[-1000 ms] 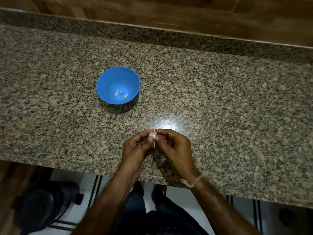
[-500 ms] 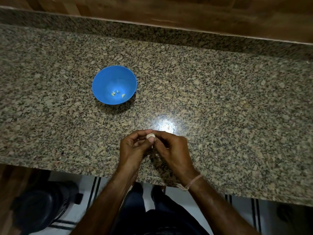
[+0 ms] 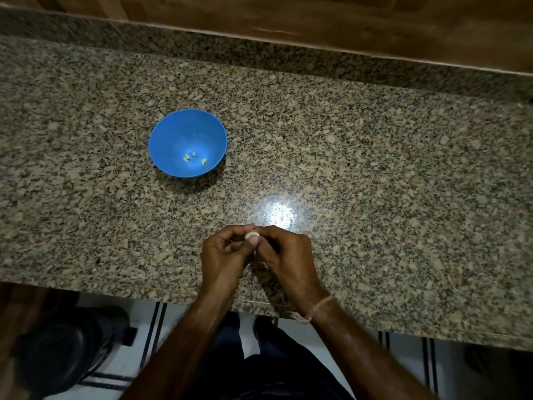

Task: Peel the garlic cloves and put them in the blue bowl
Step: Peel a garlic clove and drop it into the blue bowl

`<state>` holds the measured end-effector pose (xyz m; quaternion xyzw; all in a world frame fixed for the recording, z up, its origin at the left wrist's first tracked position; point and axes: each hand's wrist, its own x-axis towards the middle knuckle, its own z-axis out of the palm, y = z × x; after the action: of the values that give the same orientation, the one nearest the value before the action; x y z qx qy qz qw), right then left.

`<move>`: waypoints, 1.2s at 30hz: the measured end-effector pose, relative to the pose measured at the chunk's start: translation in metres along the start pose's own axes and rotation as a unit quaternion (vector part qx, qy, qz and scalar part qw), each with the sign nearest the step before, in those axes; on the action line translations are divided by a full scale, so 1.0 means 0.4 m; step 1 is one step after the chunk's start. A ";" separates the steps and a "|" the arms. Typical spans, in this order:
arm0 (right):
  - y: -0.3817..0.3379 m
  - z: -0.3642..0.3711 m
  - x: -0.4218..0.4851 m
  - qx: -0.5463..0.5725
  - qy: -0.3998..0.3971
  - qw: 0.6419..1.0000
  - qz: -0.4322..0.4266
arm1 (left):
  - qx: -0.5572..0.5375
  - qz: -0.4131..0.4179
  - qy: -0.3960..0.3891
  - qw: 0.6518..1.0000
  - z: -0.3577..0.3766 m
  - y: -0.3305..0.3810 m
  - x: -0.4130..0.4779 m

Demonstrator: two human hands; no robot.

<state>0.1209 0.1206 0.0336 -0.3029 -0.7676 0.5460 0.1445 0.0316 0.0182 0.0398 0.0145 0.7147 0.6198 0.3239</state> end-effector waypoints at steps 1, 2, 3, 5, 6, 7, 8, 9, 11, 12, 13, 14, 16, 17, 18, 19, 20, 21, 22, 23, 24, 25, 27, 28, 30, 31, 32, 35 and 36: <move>0.003 0.003 0.000 -0.006 0.001 1.000 -0.003 | -0.002 -0.003 0.004 1.000 0.002 -0.003 0.001; 0.006 0.005 0.000 -0.016 0.001 1.000 -0.008 | -0.008 -0.008 0.010 1.000 0.003 -0.008 0.003; 0.009 0.008 0.002 -0.028 0.000 1.000 -0.014 | -0.017 -0.017 0.015 1.000 0.003 -0.013 0.004; 0.014 0.013 0.004 -0.047 -0.009 0.999 -0.026 | -0.039 -0.042 0.020 0.998 0.002 -0.020 0.007; 0.016 0.015 0.005 -0.052 -0.016 0.998 -0.030 | -0.052 -0.058 0.022 0.997 0.001 -0.024 0.010; 0.016 0.017 0.005 -0.057 -0.024 0.998 -0.033 | -0.064 -0.074 0.022 0.995 -0.001 -0.029 0.014; 0.017 0.017 0.006 -0.062 -0.033 0.997 -0.038 | -0.072 -0.088 0.021 0.993 -0.004 -0.032 0.018; 0.018 0.016 0.007 -0.066 -0.040 0.996 -0.043 | -0.076 -0.097 0.019 0.992 -0.008 -0.033 0.020; 0.016 0.013 0.006 -0.055 -0.047 0.997 -0.040 | -0.075 -0.102 0.009 0.992 -0.016 -0.031 0.024; 0.014 0.011 0.007 -0.041 -0.048 0.997 -0.033 | -0.074 -0.102 0.001 0.992 -0.021 -0.030 0.026; 0.011 0.009 0.009 -0.029 -0.050 0.998 -0.027 | -0.074 -0.103 -0.009 0.992 -0.028 -0.028 0.028; 0.008 0.009 0.012 -0.022 -0.051 0.998 -0.024 | -0.076 -0.107 -0.018 0.991 -0.034 -0.026 0.030; 0.004 0.010 0.018 -0.024 -0.051 0.998 -0.018 | -0.079 -0.119 -0.037 0.989 -0.047 -0.021 0.038; 0.002 0.011 0.020 -0.023 -0.051 0.998 -0.011 | -0.078 -0.123 -0.044 0.988 -0.053 -0.019 0.044; 0.000 0.013 0.022 -0.023 -0.050 0.998 -0.003 | -0.075 -0.123 -0.051 0.988 -0.059 -0.018 0.049; -0.002 0.015 0.023 -0.023 -0.048 0.999 0.004 | -0.069 -0.122 -0.057 0.988 -0.064 -0.018 0.052; -0.003 0.019 0.024 -0.026 -0.044 0.999 0.010 | -0.061 -0.120 -0.063 0.989 -0.070 -0.018 0.055; -0.003 0.024 0.024 -0.029 -0.038 0.999 0.015 | -0.055 -0.118 -0.068 0.989 -0.076 -0.018 0.058; -0.002 0.031 0.024 -0.032 -0.034 0.999 0.020 | -0.051 -0.116 -0.072 0.989 -0.081 -0.019 0.061; -0.002 0.039 0.022 -0.033 -0.030 0.999 0.024 | -0.048 -0.112 -0.079 0.989 -0.088 -0.020 0.065; -0.003 0.048 0.020 -0.033 -0.026 0.999 0.029 | -0.045 -0.107 -0.086 0.989 -0.094 -0.021 0.067; -0.005 0.058 0.018 -0.033 -0.018 0.999 0.032 | -0.040 -0.102 -0.092 0.990 -0.099 -0.019 0.069; -0.008 0.076 0.011 -0.030 0.001 0.999 0.038 | -0.030 -0.091 -0.096 0.991 -0.104 -0.016 0.069; -0.011 0.085 0.008 -0.025 0.009 0.999 0.044 | -0.028 -0.086 -0.094 0.991 -0.107 -0.016 0.070; -0.015 0.100 0.005 -0.017 0.020 0.998 0.055 | -0.028 -0.084 -0.090 0.992 -0.111 -0.017 0.072; -0.015 0.106 0.006 -0.016 0.021 0.998 0.059 | -0.030 -0.087 -0.090 0.992 -0.114 -0.017 0.076; -0.015 0.110 0.007 -0.021 0.019 0.998 0.060 | -0.031 -0.091 -0.091 0.991 -0.116 -0.018 0.079; -0.014 0.118 0.014 -0.038 0.024 0.997 0.060 | -0.034 -0.099 -0.104 0.989 -0.125 -0.020 0.092; -0.013 0.118 0.015 -0.036 0.027 0.997 0.059 | -0.036 -0.100 -0.108 0.988 -0.127 -0.021 0.095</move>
<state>0.0885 0.0877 0.0205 -0.3680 -0.7634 0.5168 0.1217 -0.0195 -0.0122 0.0164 -0.0013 0.6505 0.6045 0.4598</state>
